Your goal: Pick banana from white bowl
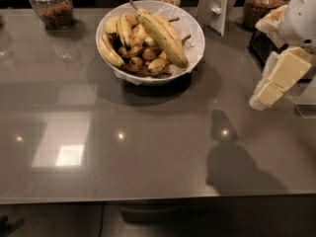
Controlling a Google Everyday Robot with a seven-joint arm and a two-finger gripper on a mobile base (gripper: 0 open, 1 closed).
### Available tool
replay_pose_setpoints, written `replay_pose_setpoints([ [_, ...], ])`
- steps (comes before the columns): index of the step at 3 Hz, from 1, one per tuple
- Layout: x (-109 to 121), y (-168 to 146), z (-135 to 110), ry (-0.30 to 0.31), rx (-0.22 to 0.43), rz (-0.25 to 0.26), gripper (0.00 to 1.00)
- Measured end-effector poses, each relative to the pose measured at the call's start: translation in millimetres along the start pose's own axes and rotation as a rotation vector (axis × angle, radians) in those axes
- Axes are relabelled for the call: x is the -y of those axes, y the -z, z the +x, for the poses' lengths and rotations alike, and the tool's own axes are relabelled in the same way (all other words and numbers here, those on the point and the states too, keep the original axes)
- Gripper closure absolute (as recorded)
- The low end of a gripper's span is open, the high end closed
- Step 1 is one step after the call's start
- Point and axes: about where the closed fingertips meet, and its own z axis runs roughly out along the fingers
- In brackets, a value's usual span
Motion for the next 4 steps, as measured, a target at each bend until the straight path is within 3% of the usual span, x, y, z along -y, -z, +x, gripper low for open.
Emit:
replay_pose_setpoints([
  [1,24,-15,-33,-0.074,0.192,-0.024,0.0],
  [2,49,-32,-62,-0.248,0.379,-0.072,0.0],
  [3,46,-31,-69,-0.278,0.399,-0.089,0.0],
  [4,42,-35,-81,-0.269,0.434,-0.065,0.0],
])
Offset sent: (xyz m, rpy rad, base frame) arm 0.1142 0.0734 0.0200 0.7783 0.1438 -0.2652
